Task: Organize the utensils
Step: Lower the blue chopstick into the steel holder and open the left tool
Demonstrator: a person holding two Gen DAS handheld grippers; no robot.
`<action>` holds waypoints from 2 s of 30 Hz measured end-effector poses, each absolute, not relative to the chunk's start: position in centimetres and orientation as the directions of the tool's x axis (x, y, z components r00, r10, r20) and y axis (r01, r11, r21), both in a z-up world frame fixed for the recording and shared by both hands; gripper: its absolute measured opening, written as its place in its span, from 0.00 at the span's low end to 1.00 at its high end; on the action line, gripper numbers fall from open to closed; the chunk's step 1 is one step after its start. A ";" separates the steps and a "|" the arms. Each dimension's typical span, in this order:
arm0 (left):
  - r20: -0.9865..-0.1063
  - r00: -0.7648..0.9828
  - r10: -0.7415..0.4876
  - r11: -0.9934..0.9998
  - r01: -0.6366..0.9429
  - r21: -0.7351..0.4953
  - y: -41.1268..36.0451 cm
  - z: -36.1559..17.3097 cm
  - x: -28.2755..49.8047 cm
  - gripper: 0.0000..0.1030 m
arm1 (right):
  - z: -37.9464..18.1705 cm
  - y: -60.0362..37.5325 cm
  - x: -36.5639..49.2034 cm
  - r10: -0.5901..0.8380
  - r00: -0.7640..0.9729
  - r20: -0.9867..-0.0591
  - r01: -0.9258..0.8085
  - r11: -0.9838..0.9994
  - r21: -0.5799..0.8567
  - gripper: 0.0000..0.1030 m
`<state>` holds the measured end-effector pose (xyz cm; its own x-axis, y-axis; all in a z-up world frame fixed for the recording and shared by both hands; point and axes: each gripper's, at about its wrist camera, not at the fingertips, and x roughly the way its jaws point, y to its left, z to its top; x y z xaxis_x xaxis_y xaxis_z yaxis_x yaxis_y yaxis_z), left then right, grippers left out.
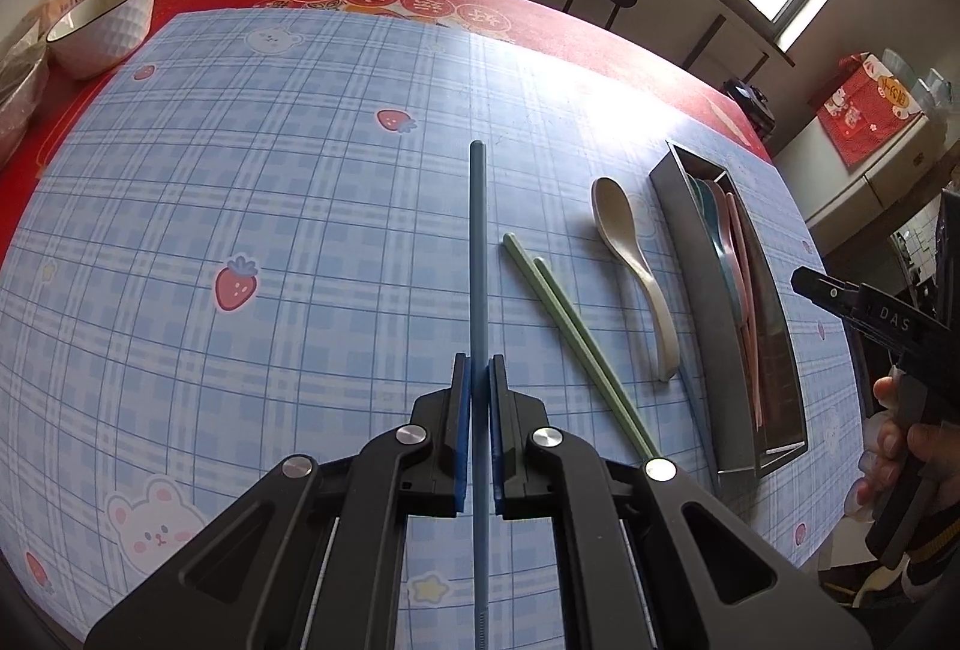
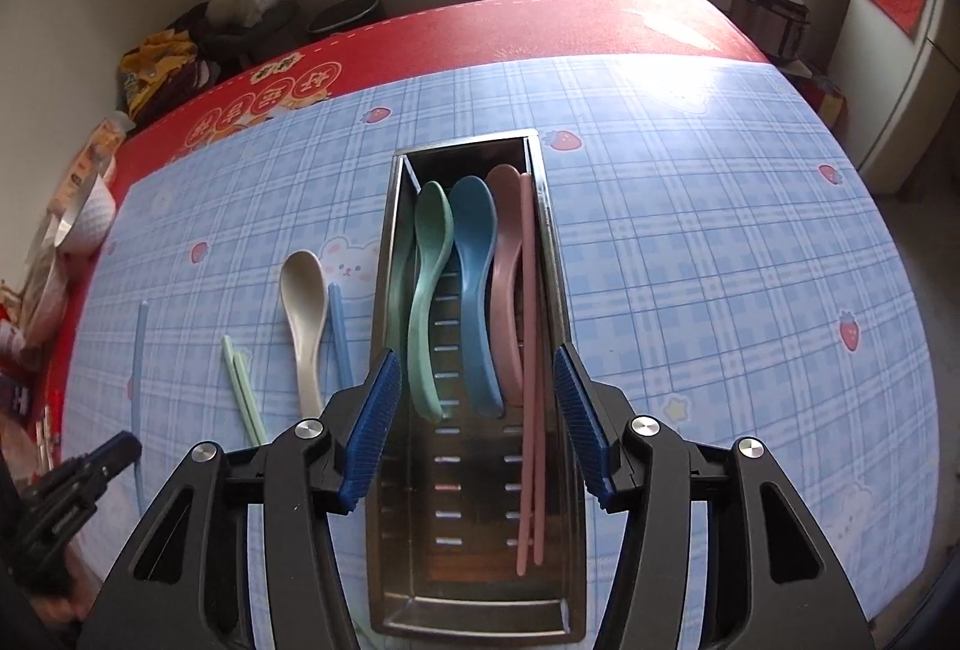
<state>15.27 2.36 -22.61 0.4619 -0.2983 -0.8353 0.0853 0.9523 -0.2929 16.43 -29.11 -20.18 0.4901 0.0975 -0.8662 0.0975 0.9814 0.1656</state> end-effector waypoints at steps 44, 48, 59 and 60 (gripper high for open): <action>-0.881 0.276 -0.384 0.914 0.247 -0.321 -22.0 -24.4 23.9 0.05 | -21.8 -44.3 10.8 0.089 0.539 -0.838 0.217 0.946 0.240 0.84; -0.892 0.255 -0.373 0.917 0.247 -0.313 -22.6 -25.3 23.9 0.05 | -21.9 -44.8 10.7 0.086 0.536 -0.840 0.224 0.945 0.240 0.84; -0.880 0.255 -0.401 0.899 0.292 -0.325 -22.3 -24.5 23.6 0.06 | -21.9 -44.2 10.8 0.093 0.529 -0.843 0.238 0.938 0.253 0.84; -0.874 0.265 -0.407 0.897 0.298 -0.327 -21.9 -24.0 23.5 0.07 | -21.8 -44.1 10.9 0.094 0.532 -0.842 0.237 0.938 0.254 0.84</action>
